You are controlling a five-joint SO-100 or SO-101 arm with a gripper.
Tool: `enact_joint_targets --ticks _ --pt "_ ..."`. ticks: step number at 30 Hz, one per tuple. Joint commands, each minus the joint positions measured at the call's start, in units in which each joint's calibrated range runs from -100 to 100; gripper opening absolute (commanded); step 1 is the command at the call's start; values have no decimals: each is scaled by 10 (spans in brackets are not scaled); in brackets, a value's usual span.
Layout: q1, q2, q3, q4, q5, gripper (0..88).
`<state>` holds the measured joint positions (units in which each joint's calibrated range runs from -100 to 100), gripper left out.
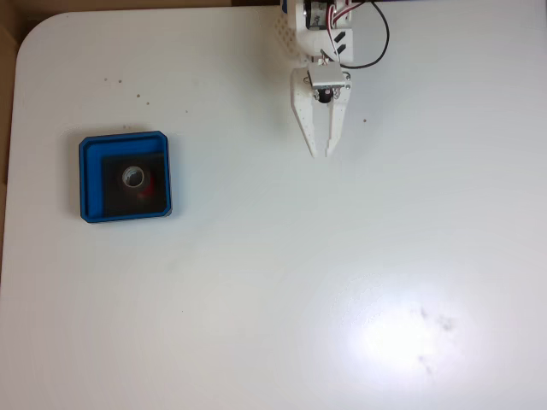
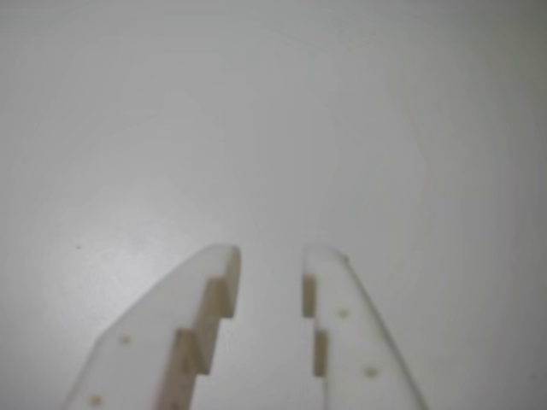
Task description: Pick the red roll and drop it in the blue box
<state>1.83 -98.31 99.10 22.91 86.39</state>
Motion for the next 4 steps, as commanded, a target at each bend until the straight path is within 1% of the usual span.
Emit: enact_joint_targets --ticks 1,4 --pt "1 -7 9 -7 -1 8" --pt "1 -7 9 -7 -1 8"
